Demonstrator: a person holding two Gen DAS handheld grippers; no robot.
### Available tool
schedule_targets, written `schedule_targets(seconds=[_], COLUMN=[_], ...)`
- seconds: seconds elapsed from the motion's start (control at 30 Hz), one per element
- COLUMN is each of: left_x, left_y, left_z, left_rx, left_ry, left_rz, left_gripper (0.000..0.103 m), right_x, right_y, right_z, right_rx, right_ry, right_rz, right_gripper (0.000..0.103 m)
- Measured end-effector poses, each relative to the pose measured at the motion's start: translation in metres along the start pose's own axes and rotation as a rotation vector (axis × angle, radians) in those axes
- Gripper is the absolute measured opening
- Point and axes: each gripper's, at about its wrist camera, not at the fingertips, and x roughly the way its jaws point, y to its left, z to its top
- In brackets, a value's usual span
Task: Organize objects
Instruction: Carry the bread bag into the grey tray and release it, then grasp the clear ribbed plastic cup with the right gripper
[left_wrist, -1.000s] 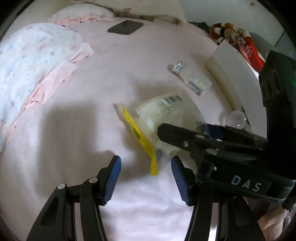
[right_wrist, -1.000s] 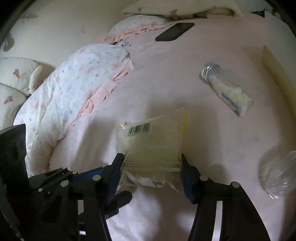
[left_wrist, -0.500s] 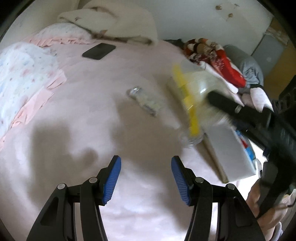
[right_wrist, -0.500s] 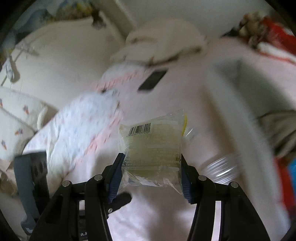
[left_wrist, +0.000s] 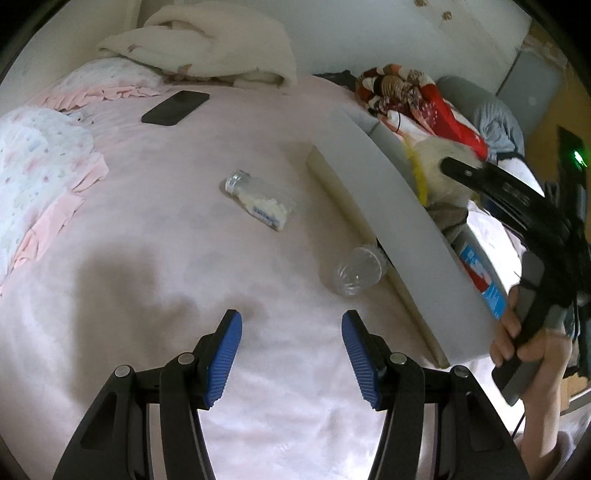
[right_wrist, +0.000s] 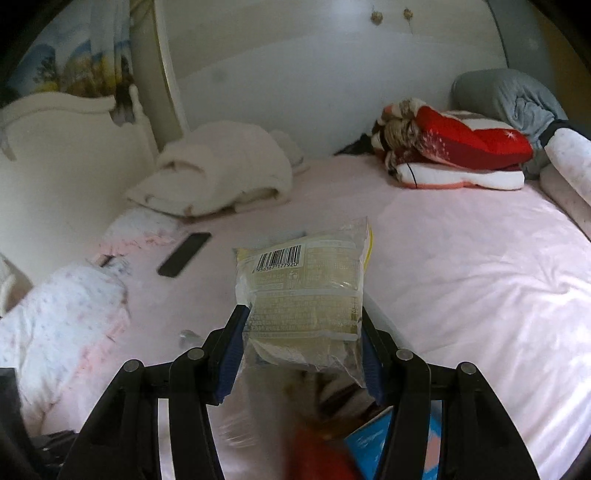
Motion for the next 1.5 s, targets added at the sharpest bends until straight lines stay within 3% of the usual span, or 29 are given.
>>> schedule_targets(seconds=[0.13, 0.47, 0.67, 0.9, 1.03, 1.13, 1.2, 1.3, 1.43, 1.5], left_x=[0.004, -0.003, -0.006, 0.004, 0.01, 0.009, 0.007, 0.004, 0.004, 0.003], left_y=[0.002, 0.012, 0.012, 0.031, 0.047, 0.056, 0.061, 0.068, 0.076, 0.075], left_z=[-0.004, -0.003, -0.003, -0.004, -0.004, -0.005, -0.007, -0.01, -0.012, -0.013], left_rx=[-0.001, -0.026, -0.007, -0.041, -0.07, -0.089, -0.098, -0.118, -0.195, -0.198], left_ry=[0.014, 0.006, 0.004, 0.043, 0.066, 0.063, 0.061, 0.062, 0.086, 0.084], left_rz=[0.011, 0.018, 0.043, 0.12, 0.148, 0.142, 0.138, 0.134, 0.05, 0.045], left_gripper=[0.054, 0.054, 0.054, 0.054, 0.054, 0.054, 0.054, 0.054, 0.054, 0.054], right_x=[0.019, -0.009, -0.016, -0.02, -0.005, 0.007, 0.018, 0.035, 0.054, 0.056], right_y=[-0.003, -0.001, 0.01, 0.071, 0.096, 0.095, 0.082, 0.061, 0.055, 0.055], right_z=[0.001, 0.002, -0.005, -0.036, -0.064, -0.08, -0.091, -0.111, -0.111, -0.11], right_rx=[0.031, 0.011, 0.022, -0.169, -0.245, -0.129, 0.054, 0.305, 0.371, 0.372], right_ry=[0.079, -0.024, 0.012, 0.136, 0.288, 0.41, 0.503, 0.566, 0.588, 0.566], right_rz=[-0.019, -0.037, 0.158, 0.252, 0.178, 0.136, 0.096, 0.136, 0.085, 0.038], right_gripper=[0.058, 0.064, 0.064, 0.064, 0.064, 0.063, 0.064, 0.064, 0.064, 0.064])
